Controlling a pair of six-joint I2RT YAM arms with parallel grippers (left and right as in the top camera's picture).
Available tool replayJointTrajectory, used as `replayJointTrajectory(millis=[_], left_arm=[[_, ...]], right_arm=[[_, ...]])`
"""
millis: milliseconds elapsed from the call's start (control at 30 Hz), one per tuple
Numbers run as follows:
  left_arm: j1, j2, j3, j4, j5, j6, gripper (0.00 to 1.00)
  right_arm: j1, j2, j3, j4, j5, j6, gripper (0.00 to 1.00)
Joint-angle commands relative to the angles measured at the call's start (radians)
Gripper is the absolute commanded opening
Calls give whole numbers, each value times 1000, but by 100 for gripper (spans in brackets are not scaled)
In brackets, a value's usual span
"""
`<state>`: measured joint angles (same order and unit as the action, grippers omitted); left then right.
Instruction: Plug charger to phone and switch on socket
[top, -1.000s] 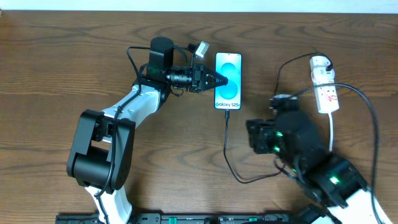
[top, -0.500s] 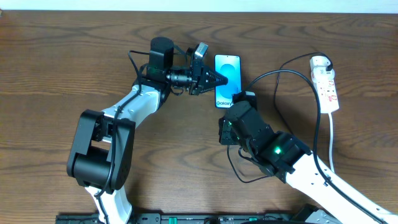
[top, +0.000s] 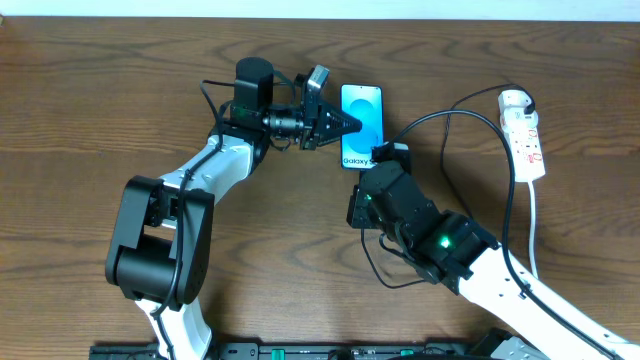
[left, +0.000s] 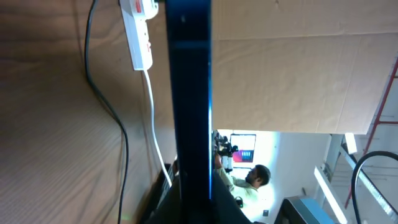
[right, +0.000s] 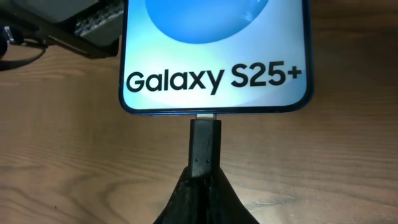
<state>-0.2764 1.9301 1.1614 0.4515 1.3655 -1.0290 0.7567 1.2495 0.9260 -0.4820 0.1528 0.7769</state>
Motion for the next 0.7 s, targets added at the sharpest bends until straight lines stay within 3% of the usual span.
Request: replayJointTrajectory(millis=[0,67,167,233,300,333,500,600,667], left_arm=[[-44,-11,20,-1,93,11,7],[-46,-11,20,-1,93,42,7],[-42,-11,21,-1,76,37,8],[-42,-11,21,-1,36,-39,7],[-42,-11,21,0,-10,-119,7],[-43,-11,21,5,-69,-217,7],[-115,-11,32,165,-209,-353,8],[-186,-11,72,133,-316,-250,7],[-209,-10,108,-2,-357,-129,7]], right_arm=[[-30,0,18,29,54,-24,1],[-29,-3,18,2,18,-70,11],[-30,-50,23,-61,-10,-76,39],[-32,-126,26,-92,-3,-77,60],[-47,-238,26,-114,8,-117,72],[-71,-333,27,-139,43,-132,79],[-163,-650,27,-263,257,-154,89],[-202,-786,27,-374,368,-154,90],[-208,-809,27,-422,390,-154,90]])
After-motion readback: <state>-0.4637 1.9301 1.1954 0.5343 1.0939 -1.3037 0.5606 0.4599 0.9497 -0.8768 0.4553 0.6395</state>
